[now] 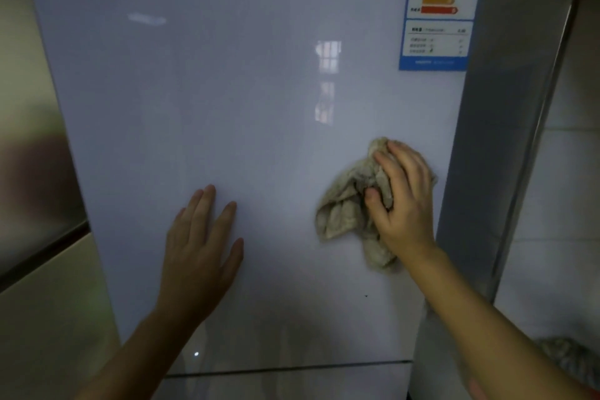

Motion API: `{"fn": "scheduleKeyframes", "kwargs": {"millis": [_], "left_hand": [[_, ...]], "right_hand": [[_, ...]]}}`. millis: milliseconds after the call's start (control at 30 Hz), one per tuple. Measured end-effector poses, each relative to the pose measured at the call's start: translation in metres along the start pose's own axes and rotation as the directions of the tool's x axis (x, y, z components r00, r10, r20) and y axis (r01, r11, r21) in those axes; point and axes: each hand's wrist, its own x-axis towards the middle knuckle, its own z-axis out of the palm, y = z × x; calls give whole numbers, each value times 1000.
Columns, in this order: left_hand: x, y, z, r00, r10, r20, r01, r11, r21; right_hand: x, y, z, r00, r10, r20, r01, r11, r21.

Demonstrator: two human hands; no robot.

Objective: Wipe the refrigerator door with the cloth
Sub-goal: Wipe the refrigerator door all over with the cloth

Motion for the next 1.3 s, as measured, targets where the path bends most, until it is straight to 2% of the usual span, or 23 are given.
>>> {"fn": "scheduleKeyframes", "kwargs": {"millis": [233,367,467,633,700,833,967,1167,1233,1300], "left_hand": [[-3,16,7,995,-102,19,102,995,3],[-5,19,8,992,-125,34,126,992,-21],[-5,15,11,997,-82,-2,82,997,6],[-7,11,17,998,-45,-51,46,999,14],[-8,11,21,996,-49,-75,50,999,5],[-11,12,28,991,-48,-125,45,999,-25],[-18,10,36,986,-18,-166,12,999,-41],[-29,18,37,977,15,-212,-32,996,-79],[-42,16,44,975,43,-219,-58,996,-63],[-58,10,53,974,48,-223,-58,997,-41]], "right_hand": [[-9,-1,-2,994,92,-60,-90,995,31],[-40,-3,-3,999,52,11,-52,998,20],[-46,-1,-2,999,28,33,-28,1000,-3],[-3,1,-5,997,-69,37,71,996,-50],[28,0,-7,999,-49,2,49,997,-59],[58,8,-14,986,79,-146,-88,994,-63],[8,9,-8,966,184,-184,-189,982,-10],[-109,4,4,997,63,-46,-66,996,-61],[-127,2,6,1000,10,-7,-11,996,-89],[-130,-1,7,1000,19,-7,-19,996,-83]]}}
